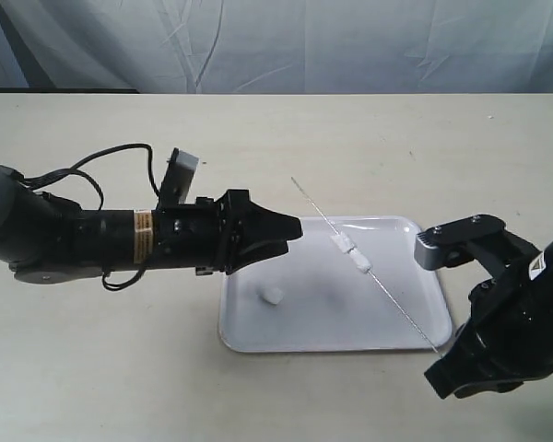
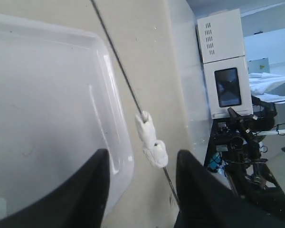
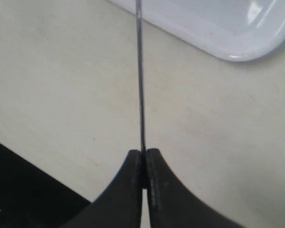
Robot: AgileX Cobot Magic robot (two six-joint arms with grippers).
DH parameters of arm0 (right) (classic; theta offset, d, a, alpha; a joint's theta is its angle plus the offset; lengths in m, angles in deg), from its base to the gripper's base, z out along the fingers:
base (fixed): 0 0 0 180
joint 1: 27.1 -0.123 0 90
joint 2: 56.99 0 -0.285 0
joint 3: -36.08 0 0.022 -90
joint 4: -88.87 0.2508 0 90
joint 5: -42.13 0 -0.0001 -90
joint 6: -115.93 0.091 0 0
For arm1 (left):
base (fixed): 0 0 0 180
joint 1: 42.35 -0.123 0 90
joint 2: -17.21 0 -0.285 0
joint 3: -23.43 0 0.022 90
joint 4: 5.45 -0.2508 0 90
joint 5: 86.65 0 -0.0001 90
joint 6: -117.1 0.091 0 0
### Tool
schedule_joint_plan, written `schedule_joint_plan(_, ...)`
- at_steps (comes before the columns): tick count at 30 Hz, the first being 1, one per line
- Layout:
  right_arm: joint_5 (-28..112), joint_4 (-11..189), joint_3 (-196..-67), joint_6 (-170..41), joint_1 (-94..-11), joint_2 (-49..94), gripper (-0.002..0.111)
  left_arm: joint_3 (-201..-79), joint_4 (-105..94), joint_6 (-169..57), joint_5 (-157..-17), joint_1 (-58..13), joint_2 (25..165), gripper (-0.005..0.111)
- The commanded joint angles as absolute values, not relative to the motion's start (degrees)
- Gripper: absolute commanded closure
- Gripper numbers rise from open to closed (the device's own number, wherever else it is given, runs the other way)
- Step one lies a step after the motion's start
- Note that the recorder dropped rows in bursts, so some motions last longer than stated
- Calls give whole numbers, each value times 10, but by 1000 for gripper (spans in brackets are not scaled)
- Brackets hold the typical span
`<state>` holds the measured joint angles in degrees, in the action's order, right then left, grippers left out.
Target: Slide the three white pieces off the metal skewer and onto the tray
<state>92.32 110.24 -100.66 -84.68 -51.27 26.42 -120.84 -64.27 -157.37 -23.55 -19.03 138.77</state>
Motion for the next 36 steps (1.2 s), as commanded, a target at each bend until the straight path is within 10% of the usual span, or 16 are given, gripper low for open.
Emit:
schedule_joint_plan(1,898,1129,-1007,-851,-511,260,109,-1210,-644,-1603,-217,-188,1387,63)
schedule_joint_plan(36,897,1177,-1007,-892,-511,260,109,-1315,-616,-1664,-267,-128,1438,69)
